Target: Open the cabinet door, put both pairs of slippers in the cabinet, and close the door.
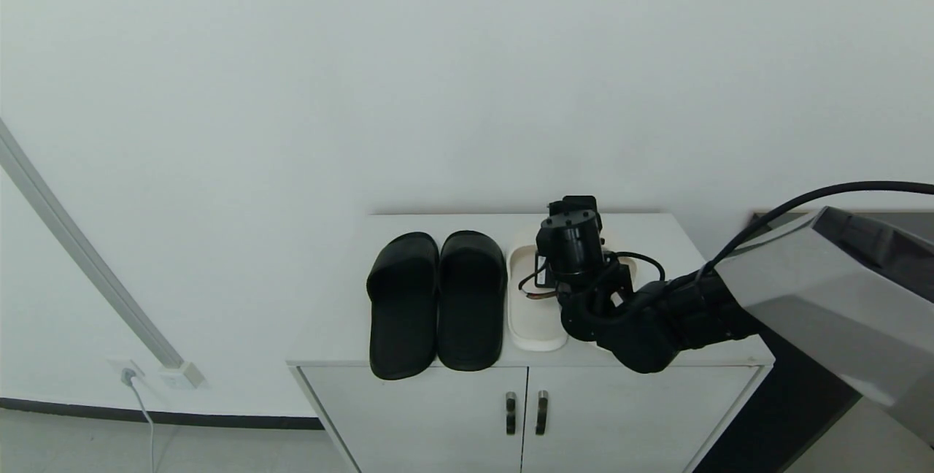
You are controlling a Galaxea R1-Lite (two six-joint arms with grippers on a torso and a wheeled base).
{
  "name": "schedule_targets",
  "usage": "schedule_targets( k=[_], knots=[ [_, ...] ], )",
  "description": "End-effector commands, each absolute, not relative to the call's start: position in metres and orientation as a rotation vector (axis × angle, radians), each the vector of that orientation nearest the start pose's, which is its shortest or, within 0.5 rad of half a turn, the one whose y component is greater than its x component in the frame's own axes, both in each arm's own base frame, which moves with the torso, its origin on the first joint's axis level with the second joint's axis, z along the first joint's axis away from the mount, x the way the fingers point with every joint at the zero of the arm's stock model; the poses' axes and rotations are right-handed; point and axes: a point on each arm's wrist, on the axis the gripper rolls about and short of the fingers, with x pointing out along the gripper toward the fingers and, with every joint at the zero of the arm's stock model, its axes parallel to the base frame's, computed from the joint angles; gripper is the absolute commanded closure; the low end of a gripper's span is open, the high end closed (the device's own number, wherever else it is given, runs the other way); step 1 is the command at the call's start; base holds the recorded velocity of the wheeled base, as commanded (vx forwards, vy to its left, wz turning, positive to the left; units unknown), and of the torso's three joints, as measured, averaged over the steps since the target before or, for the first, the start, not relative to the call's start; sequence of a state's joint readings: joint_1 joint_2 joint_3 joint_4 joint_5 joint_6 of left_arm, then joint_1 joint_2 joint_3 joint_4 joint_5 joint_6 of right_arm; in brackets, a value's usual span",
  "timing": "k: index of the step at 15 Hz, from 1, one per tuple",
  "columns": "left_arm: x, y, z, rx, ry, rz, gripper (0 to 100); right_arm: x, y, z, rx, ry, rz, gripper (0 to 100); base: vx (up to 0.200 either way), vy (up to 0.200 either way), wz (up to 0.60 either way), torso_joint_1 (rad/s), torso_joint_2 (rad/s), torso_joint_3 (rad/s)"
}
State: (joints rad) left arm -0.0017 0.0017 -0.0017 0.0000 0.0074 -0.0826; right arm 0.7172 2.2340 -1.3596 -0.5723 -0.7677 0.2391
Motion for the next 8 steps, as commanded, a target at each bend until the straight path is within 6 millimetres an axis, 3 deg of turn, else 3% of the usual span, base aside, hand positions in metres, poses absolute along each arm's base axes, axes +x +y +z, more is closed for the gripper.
schedule_targets(
  k=[1, 4, 8],
  knots=[
    [-0.023, 0.0, 0.076, -0.083, 0.0, 0.006, 100, 0.347, 0.282, 0.129, 0.047, 0.199, -0.073, 100, 0.0, 0.0, 0.0, 0.0, 0.0, 0.0],
    [-0.023, 0.0, 0.076, -0.083, 0.0, 0.006, 100, 0.346, 0.282, 0.133, 0.051, 0.19, -0.084, 100, 0.0, 0.0, 0.0, 0.0, 0.0, 0.0],
    [-0.023, 0.0, 0.076, -0.083, 0.0, 0.006, 100, 0.33, 0.27, 0.167, 0.046, 0.146, -0.064, 100, 0.0, 0.0, 0.0, 0.0, 0.0, 0.0]
  ],
)
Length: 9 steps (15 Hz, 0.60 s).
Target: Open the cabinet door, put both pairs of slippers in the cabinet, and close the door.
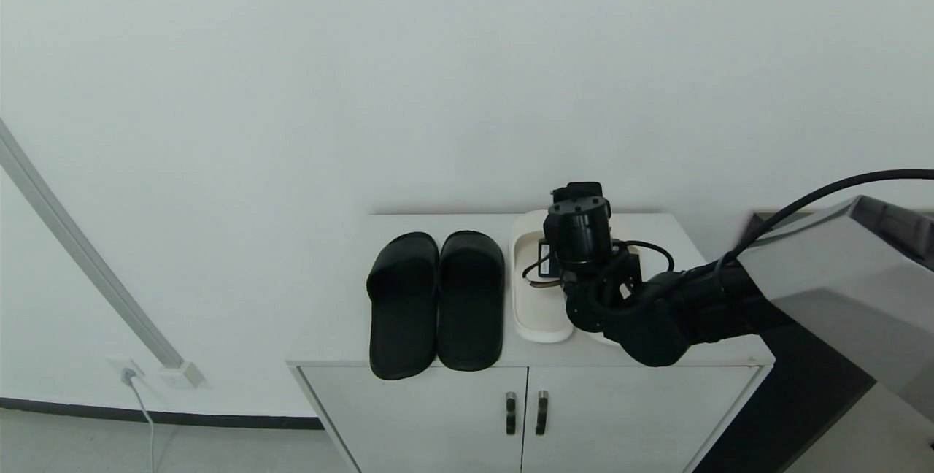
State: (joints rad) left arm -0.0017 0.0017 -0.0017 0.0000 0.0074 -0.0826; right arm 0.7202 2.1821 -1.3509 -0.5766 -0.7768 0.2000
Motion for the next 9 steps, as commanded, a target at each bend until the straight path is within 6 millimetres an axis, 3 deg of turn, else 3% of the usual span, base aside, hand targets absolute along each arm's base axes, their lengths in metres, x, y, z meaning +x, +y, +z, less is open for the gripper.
schedule_targets(
  k=[1, 3, 5, 6, 9],
  knots=[
    [-0.023, 0.0, 0.076, -0.083, 0.0, 0.006, 100, 0.321, 0.265, 0.177, 0.042, 0.138, -0.047, 100, 0.0, 0.0, 0.0, 0.0, 0.0, 0.0],
    [-0.023, 0.0, 0.076, -0.083, 0.0, 0.006, 100, 0.295, 0.255, 0.193, 0.041, 0.141, 0.034, 100, 0.0, 0.0, 0.0, 0.0, 0.0, 0.0],
    [-0.023, 0.0, 0.076, -0.083, 0.0, 0.006, 100, 0.27, 0.245, 0.195, 0.026, 0.17, 0.135, 100, 0.0, 0.0, 0.0, 0.0, 0.0, 0.0],
    [-0.023, 0.0, 0.076, -0.083, 0.0, 0.006, 100, 0.25, 0.234, 0.199, 0.018, 0.187, 0.22, 100, 0.0, 0.0, 0.0, 0.0, 0.0, 0.0],
    [-0.023, 0.0, 0.076, -0.083, 0.0, 0.006, 100, 0.214, 0.207, 0.207, -0.023, 0.199, 0.42, 100, 0.0, 0.0, 0.0, 0.0, 0.0, 0.0]
  ],
)
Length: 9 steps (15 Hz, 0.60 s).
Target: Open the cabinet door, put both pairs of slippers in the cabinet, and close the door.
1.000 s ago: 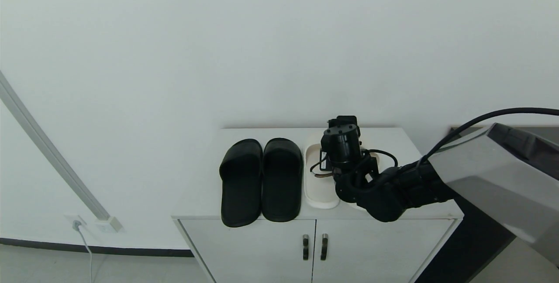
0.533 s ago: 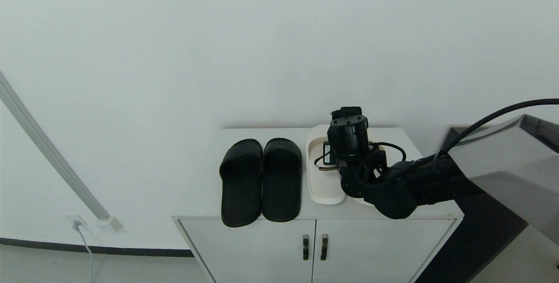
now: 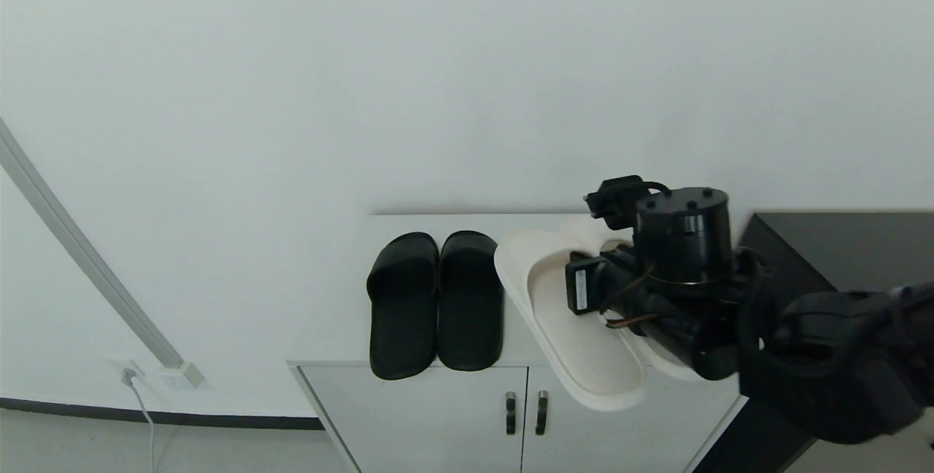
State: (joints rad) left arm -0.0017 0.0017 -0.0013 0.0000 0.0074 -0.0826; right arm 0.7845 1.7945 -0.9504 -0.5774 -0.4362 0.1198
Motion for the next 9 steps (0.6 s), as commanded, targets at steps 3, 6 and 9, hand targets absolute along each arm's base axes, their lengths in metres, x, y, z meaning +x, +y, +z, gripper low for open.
schedule_targets(
  k=[3, 6, 9],
  knots=[
    [-0.023, 0.0, 0.076, -0.083, 0.0, 0.006, 100, 0.18, 0.188, 0.209, -0.016, 0.219, 0.668, 100, 0.0, 0.0, 0.0, 0.0, 0.0, 0.0],
    [-0.023, 0.0, 0.076, -0.083, 0.0, 0.006, 100, 0.166, 0.183, 0.202, -0.056, 0.242, 0.767, 100, 0.0, 0.0, 0.0, 0.0, 0.0, 0.0],
    [-0.023, 0.0, 0.076, -0.083, 0.0, 0.006, 100, 0.164, 0.186, 0.197, -0.067, 0.26, 0.786, 100, 0.0, 0.0, 0.0, 0.0, 0.0, 0.0]
  ],
)
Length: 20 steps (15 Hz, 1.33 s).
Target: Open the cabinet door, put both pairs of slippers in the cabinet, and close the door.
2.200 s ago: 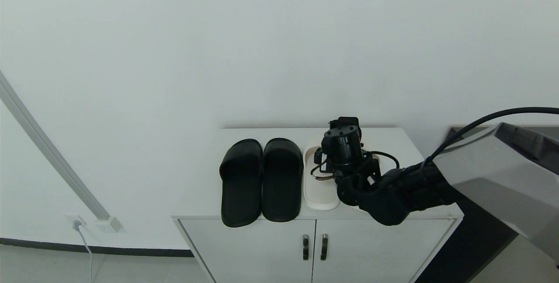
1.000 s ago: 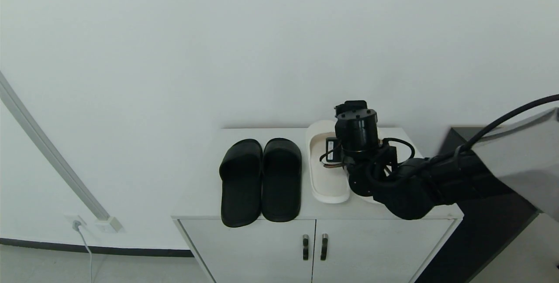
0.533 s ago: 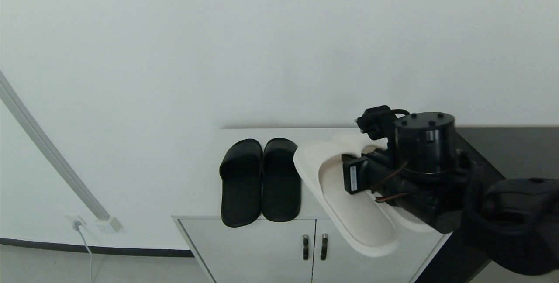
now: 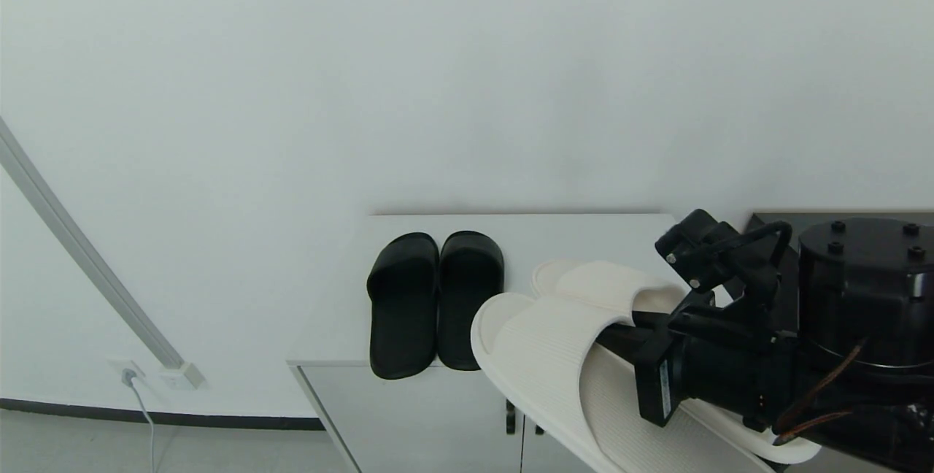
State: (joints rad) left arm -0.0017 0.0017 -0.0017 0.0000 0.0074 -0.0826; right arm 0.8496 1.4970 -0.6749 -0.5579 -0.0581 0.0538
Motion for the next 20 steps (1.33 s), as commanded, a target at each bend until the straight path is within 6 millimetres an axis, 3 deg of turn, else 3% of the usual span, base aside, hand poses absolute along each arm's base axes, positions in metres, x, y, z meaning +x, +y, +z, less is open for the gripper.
schedule_targets(
  k=[1, 4, 13, 20],
  knots=[
    [-0.023, 0.0, 0.076, -0.083, 0.0, 0.006, 100, 0.164, 0.187, 0.193, -0.071, 0.272, 0.787, 100, 0.0, 0.0, 0.0, 0.0, 0.0, 0.0],
    [-0.023, 0.0, 0.076, -0.083, 0.0, 0.006, 100, 0.163, 0.186, 0.19, -0.076, 0.282, 0.786, 100, 0.0, 0.0, 0.0, 0.0, 0.0, 0.0],
    [-0.023, 0.0, 0.076, -0.083, 0.0, 0.006, 100, 0.164, 0.187, 0.186, -0.083, 0.294, 0.788, 100, -0.2, 0.0, 0.0, -0.001, 0.0, 0.002],
    [-0.023, 0.0, 0.076, -0.083, 0.0, 0.006, 100, 0.164, 0.187, 0.181, -0.091, 0.312, 0.79, 100, 0.0, 0.0, 0.0, 0.0, 0.0, 0.0]
  ],
)
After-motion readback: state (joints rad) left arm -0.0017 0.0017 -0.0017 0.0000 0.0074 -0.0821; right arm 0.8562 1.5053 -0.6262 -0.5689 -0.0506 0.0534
